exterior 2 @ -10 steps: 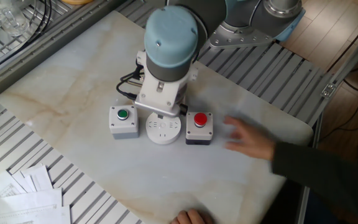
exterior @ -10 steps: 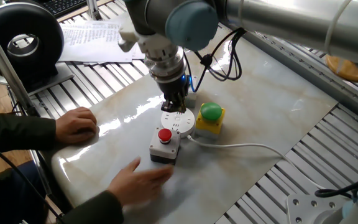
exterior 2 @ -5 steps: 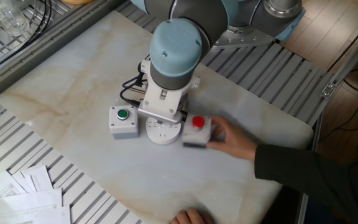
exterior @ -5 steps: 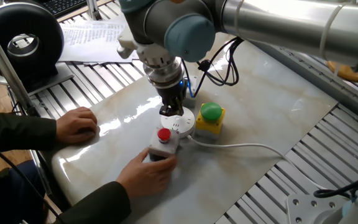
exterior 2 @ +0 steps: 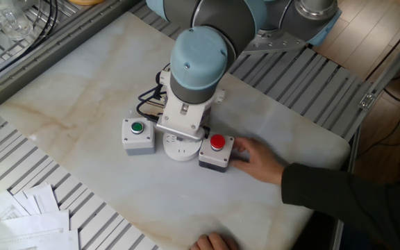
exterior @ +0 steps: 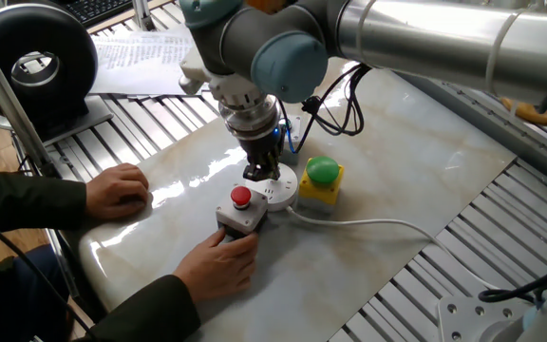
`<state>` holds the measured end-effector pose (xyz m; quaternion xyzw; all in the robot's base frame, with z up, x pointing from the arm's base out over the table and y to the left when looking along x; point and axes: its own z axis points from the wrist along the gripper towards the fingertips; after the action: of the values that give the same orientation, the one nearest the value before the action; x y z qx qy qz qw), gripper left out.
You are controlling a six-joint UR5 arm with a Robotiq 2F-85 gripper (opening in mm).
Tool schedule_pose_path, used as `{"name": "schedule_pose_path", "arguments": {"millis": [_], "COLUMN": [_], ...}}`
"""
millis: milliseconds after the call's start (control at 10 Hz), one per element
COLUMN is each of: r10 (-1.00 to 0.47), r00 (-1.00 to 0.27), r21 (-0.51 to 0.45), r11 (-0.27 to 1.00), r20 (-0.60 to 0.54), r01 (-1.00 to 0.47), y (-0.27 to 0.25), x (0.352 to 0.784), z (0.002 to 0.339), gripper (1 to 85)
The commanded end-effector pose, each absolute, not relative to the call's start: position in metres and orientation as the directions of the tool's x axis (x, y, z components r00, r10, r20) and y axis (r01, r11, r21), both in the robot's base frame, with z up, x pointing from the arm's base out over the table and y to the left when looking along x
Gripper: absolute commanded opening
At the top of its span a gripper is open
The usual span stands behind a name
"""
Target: Turn off the power strip by pressing the button
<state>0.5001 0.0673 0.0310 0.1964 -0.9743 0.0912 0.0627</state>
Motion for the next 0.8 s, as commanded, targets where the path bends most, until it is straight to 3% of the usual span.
{"name": "schedule_pose_path", "arguments": {"millis": [0, 700], "r10": [-0.363, -0.365], "r00": [-0.918, -0.917], "r21": [-0.146, -0.156], "r11": [0.911, 0.908], "r20": [0.156, 0.159], "r01": [-0.385, -0.388], "y": [0.0717, 0.0730], "x": [0.4949, 0.4940], "z": [0.0276, 0.0248], "gripper": [1.0, 1.0]}}
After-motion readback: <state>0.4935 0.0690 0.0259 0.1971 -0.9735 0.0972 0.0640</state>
